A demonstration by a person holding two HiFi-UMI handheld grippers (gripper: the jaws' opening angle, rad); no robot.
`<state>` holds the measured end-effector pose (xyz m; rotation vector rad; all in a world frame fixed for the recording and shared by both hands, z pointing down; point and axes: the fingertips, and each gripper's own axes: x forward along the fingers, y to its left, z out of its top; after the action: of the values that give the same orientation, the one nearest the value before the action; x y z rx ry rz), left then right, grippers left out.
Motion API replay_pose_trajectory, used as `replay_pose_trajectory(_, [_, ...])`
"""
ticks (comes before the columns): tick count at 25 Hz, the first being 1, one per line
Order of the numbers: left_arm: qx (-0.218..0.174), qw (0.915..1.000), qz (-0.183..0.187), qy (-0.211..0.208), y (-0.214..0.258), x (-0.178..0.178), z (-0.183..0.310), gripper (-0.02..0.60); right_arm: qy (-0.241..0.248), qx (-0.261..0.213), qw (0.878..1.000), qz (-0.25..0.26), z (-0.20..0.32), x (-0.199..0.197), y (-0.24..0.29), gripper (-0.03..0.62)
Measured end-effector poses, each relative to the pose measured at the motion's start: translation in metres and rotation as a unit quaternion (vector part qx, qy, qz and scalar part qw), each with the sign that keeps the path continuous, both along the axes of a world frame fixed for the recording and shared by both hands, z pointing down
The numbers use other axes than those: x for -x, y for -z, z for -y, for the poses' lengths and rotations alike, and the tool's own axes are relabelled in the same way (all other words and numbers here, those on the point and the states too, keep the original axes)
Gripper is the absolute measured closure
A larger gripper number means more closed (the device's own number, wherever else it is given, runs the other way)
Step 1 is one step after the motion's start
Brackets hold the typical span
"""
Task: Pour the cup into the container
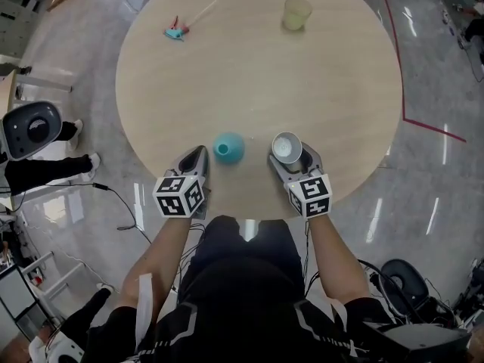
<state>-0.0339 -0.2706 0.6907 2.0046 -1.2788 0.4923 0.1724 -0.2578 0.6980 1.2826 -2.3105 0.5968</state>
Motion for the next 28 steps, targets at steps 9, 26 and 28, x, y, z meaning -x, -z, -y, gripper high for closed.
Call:
replay_pose_trajectory(9, [-0.029,0.9994,0.008,-0.019,0.023,0.008,0.002,0.581,0.025,-0.025,0.999,-0.023,0.009,0.010,0.030,0.299])
replay_pose_trajectory(26, [-0.129,0.9911,-0.016,-0.028,0.111,0.000,0.011,0.581,0.073,-0.048,0.991,-0.106,0.016,0.027,0.127,0.301])
replay_pose_trajectory(28, [-0.130,0.9910,-0.017,-0.025,0.111,0.000,0.011,0.581,0.090,-0.040,0.986,-0.132,0.015,0.033,0.123,0.301])
